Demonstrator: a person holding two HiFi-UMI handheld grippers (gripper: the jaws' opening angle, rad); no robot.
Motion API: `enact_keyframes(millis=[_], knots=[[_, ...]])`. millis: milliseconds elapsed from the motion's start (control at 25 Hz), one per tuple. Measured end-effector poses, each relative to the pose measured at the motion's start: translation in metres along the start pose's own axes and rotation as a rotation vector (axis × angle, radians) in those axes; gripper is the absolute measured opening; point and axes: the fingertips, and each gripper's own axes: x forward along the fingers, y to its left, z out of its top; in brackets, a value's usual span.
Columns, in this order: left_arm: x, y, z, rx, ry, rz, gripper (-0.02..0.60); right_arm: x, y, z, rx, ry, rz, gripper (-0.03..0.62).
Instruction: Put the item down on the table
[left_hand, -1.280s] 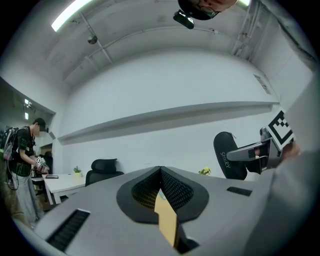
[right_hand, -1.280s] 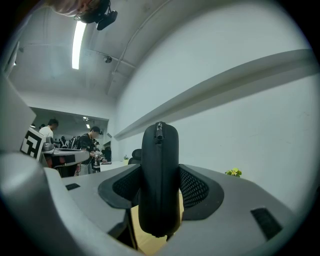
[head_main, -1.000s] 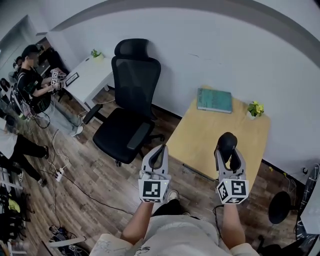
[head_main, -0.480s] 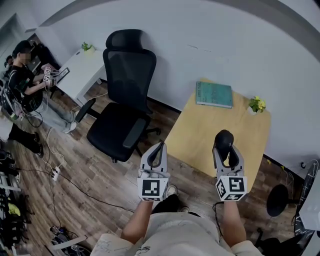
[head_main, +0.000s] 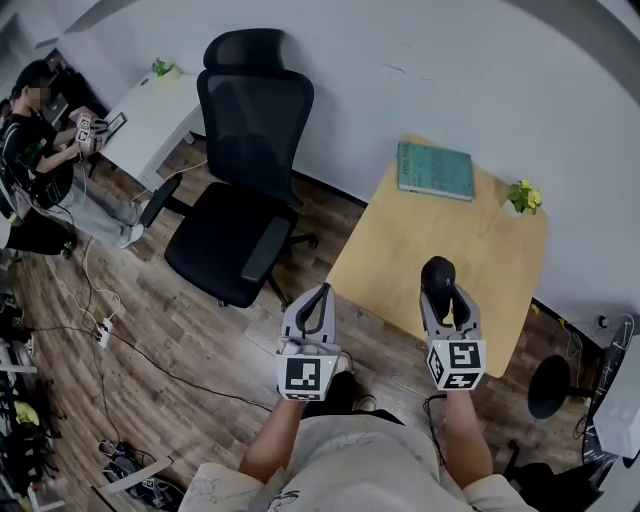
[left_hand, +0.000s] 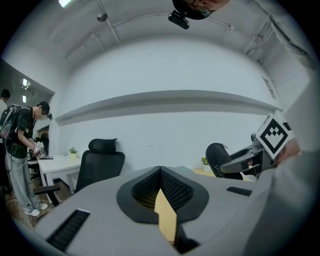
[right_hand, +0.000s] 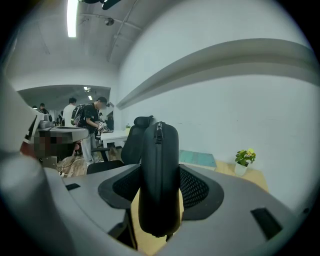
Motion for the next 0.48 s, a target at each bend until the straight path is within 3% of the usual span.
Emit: enact_keyframes(millis=[480], knots=[[0.001,0.016,-0.051,-0.028,0.092,-0.032,0.008,0.044,0.023,-0.075,-0.087,0.271,0.039,0.245]])
